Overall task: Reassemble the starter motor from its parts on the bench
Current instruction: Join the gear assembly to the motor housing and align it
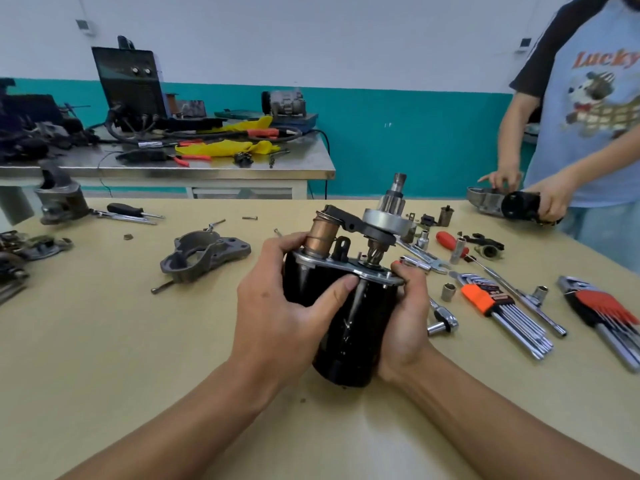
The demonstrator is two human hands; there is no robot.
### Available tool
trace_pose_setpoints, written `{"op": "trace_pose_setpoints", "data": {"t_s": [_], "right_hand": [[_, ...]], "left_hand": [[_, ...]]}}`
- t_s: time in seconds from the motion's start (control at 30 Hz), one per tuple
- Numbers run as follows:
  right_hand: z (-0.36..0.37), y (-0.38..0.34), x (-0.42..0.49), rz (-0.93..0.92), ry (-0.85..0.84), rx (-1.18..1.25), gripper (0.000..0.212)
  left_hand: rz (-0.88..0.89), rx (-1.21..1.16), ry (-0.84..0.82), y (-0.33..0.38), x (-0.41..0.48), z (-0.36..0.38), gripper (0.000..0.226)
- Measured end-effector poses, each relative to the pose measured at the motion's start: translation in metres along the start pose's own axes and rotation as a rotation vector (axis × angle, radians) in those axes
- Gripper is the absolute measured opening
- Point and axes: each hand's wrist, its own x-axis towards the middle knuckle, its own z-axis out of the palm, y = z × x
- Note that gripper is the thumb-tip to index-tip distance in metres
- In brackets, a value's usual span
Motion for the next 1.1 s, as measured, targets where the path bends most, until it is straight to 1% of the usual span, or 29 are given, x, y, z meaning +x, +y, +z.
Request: {"op": "trace_pose_setpoints", "data": {"t_s": [0.07,0.13,0.2,0.27,0.33,0.43,0.5,0.53,0.57,0.6,0.63,0.67,0.7,0.73,0.77,0.8,0.87,0.93,0.97,1.03,1.1], "right_hand": [[0.002,0.0,-0.001,-0.006,0.022,-0.013,0.062],[0.001,0.0,-0.001,-0.007,0.039,-0.023,0.057],[0.001,-0.001,-0.001,0.007,0.044,-0.042,0.058],[0.001,-0.004,-0.001,0.008,0.05,-0.069,0.062],[0.002,-0.005,-0.001,-0.013,0.053,-0.126,0.071],[0.01,-0.015,-0.004,-0.091,0.092,-0.199,0.076],[0.017,-0.031,-0.006,-0.253,0.201,-0.295,0.078],[0.021,-0.042,-0.008,-0.396,0.266,-0.343,0.079],[0.025,-0.054,-0.012,-0.592,0.332,-0.423,0.078],[0.028,-0.066,-0.016,-0.829,0.368,-0.567,0.071],[0.032,-0.079,-0.019,-1.064,0.346,-0.798,0.062],[0.038,-0.091,-0.021,-1.239,0.26,-1.099,0.055],[0.045,-0.102,-0.021,-1.316,0.133,-1.389,0.052],[0.052,-0.111,-0.02,-1.275,0.008,-1.633,0.053],[0.058,-0.116,-0.018,-1.152,-0.102,-1.824,0.055],[0.061,-0.119,-0.015,-0.992,-0.201,-1.969,0.056],[0.063,-0.117,-0.01,-0.685,-0.374,-2.112,0.049],[0.052,-0.108,-0.006,-0.544,-0.485,-2.107,0.038],[0.043,-0.101,-0.006,-0.497,-0.512,-2.047,0.034],[0.025,-0.085,-0.006,-0.424,-0.526,-1.843,0.028],[0.011,-0.068,-0.008,-0.435,-0.497,-1.65,0.026]], "left_hand": [[0.029,0.022,-0.011,-0.002,0.001,-0.001,0.049],[0.046,0.039,-0.023,-0.004,0.003,-0.002,0.044],[0.05,0.04,-0.024,-0.006,0.004,-0.003,0.041],[0.04,0.029,-0.015,-0.008,0.006,-0.004,0.039],[0.042,0.014,-0.013,-0.008,0.006,-0.004,0.038],[0.08,0.039,-0.034,-0.008,0.008,-0.005,0.041],[0.118,0.05,-0.074,-0.007,0.011,-0.009,0.045],[0.146,0.054,-0.102,-0.007,0.013,-0.012,0.047],[0.174,0.061,-0.134,-0.007,0.016,-0.016,0.049],[0.199,0.066,-0.164,-0.008,0.018,-0.02,0.051],[0.219,0.068,-0.187,-0.008,0.021,-0.024,0.052],[0.243,0.071,-0.208,-0.008,0.024,-0.028,0.053],[0.272,0.078,-0.233,-0.009,0.027,-0.032,0.053],[0.305,0.092,-0.265,-0.009,0.031,-0.036,0.053],[0.337,0.112,-0.299,-0.009,0.034,-0.039,0.054],[0.366,0.131,-0.331,-0.009,0.037,-0.043,0.055],[0.403,0.149,-0.39,-0.01,0.042,-0.049,0.055],[0.418,0.147,-0.452,-0.011,0.046,-0.053,0.054],[0.426,0.143,-0.492,-0.013,0.046,-0.055,0.053],[0.435,0.138,-0.568,-0.016,0.044,-0.058,0.053],[0.412,0.127,-0.607,-0.017,0.043,-0.061,0.057]]}}
